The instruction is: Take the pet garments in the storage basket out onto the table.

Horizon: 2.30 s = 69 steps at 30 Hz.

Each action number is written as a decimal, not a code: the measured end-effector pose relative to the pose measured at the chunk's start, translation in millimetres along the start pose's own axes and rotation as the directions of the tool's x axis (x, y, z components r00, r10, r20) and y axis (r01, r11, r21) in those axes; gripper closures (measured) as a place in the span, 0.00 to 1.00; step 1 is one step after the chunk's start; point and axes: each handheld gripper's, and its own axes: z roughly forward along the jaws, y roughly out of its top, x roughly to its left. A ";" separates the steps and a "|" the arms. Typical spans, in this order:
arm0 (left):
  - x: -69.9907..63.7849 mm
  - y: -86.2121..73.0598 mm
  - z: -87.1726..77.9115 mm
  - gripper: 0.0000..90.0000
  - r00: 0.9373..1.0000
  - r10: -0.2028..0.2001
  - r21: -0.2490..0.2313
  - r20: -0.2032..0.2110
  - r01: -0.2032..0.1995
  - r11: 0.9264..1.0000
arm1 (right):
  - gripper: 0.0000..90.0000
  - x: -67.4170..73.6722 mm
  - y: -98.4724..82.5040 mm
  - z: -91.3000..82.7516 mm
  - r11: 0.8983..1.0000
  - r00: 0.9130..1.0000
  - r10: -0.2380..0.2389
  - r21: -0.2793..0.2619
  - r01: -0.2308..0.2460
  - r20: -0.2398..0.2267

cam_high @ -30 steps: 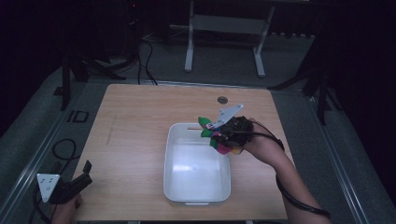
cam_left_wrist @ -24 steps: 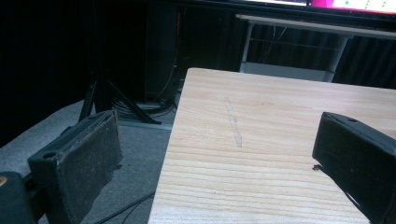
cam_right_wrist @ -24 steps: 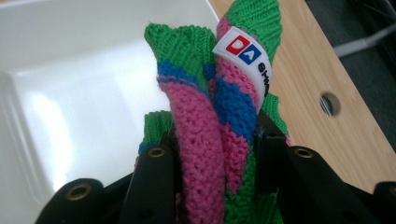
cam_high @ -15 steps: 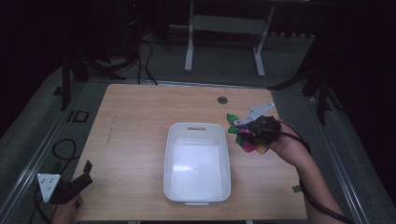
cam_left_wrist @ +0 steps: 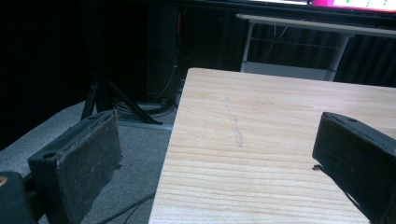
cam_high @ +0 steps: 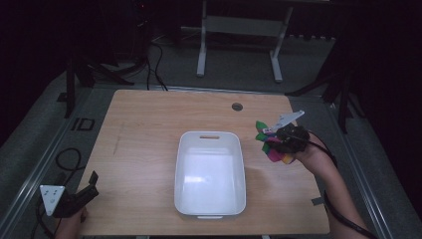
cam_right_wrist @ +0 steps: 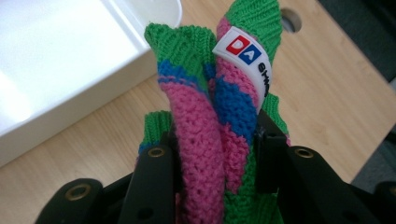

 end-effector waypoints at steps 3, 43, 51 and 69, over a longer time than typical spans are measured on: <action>-0.1 0.0 0.0 0.02 1.000 0.001 -0.001 0.000 -0.001 1.000 | 0.74 -2.3 -4.1 14.6 1.000 1.000 0.019 0.004 -0.018 -0.016; -1.2 0.0 0.0 0.02 1.000 0.011 0.002 0.002 -0.011 1.000 | 0.38 4.9 -33.9 84.4 0.991 0.990 0.129 0.053 -0.126 -0.060; -1.3 0.0 0.1 0.02 1.000 0.010 0.003 0.000 -0.010 1.000 | 0.26 1.6 -55.5 54.6 0.981 0.980 0.188 -0.032 -0.191 -0.063; -1.0 0.0 0.1 0.02 1.000 0.008 0.001 -0.001 -0.008 1.000 | 0.14 1.5 -141.7 37.4 0.872 0.902 0.429 -0.279 -0.402 0.043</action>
